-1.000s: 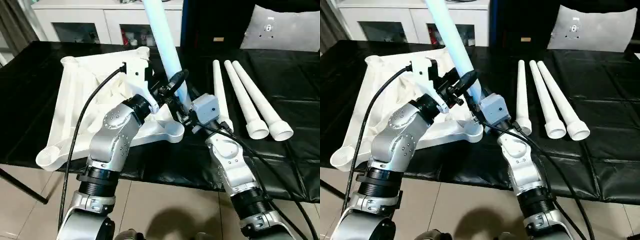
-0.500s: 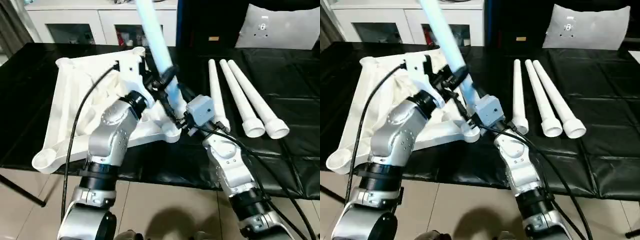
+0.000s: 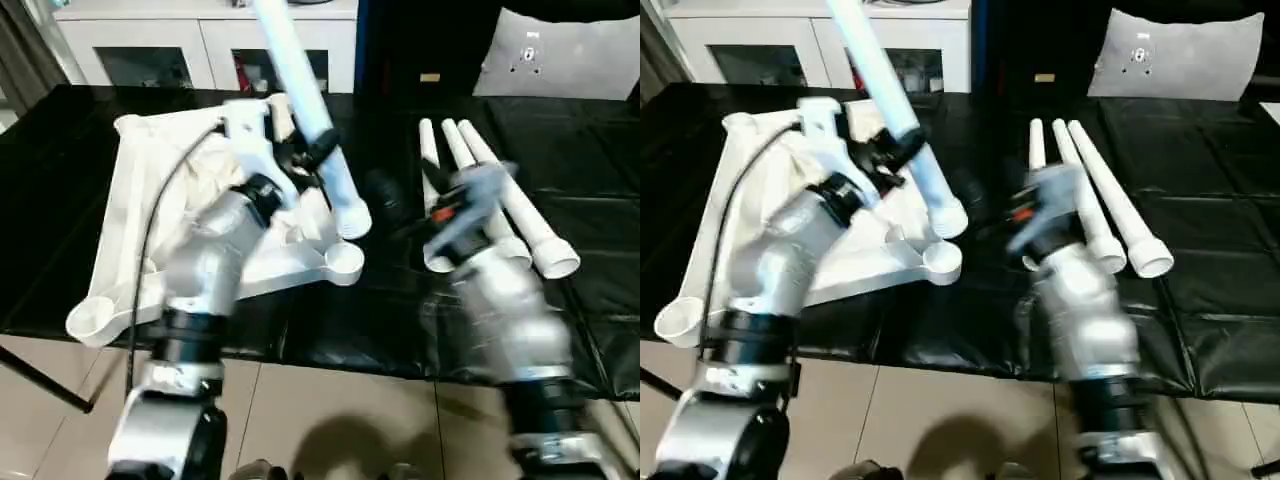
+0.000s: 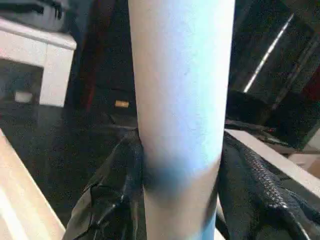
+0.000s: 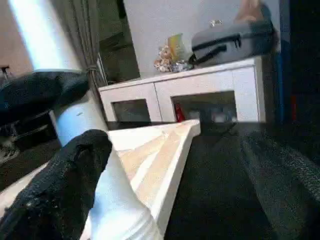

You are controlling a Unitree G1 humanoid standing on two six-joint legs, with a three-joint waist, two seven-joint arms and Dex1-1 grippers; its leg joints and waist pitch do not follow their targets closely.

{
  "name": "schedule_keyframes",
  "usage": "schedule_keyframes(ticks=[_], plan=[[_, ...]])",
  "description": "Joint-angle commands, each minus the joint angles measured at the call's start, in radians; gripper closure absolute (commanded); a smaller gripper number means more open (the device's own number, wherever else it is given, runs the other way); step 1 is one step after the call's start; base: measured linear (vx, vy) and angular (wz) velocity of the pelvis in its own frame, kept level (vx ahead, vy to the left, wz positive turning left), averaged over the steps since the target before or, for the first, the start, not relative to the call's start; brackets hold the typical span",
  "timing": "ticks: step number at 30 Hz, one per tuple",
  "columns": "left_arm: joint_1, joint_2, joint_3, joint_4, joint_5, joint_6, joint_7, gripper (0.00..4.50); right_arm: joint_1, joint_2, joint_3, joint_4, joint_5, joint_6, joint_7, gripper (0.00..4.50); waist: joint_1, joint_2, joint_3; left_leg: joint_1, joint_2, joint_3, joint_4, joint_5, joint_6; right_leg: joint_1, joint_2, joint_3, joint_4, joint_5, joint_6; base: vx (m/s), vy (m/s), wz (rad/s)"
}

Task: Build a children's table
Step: Insert table leg to table base

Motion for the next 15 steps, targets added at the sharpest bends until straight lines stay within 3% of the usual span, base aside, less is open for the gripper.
schedule_keyframes(ticks=[1,8,15], plan=[[-0.024,0.016,0.031,-0.007,-0.07,0.078,-0.03,2.64,-0.015,-0.021,-0.017,-0.042,0.094,0.11,0.036,0.0,0.005,-0.009,-0.077,0.021,0.062,-0.027,-0.071,-0.101,0.096,0.05,-0.081,0.044,-0.08,0.018,-0.273,0.0,0.0,0.0],[-0.035,0.047,0.066,-0.026,-0.168,0.185,-0.093,2.64,-0.03,-0.046,-0.092,-0.089,0.255,0.268,0.04,0.0,0.011,-0.01,-0.076,0.022,0.062,-0.026,-0.073,-0.105,0.078,0.047,-0.08,0.044,-0.084,-0.035,-0.264,0.0,0.0,0.0],[-0.043,0.077,0.073,-0.041,-0.212,0.248,-0.134,2.64,-0.036,-0.046,-0.166,-0.132,0.392,0.372,0.007,0.0,0.021,-0.007,-0.08,0.023,0.061,-0.025,-0.072,-0.063,0.074,0.047,-0.081,0.043,-0.082,0.006,-0.258,0.0,0.0,0.0]])
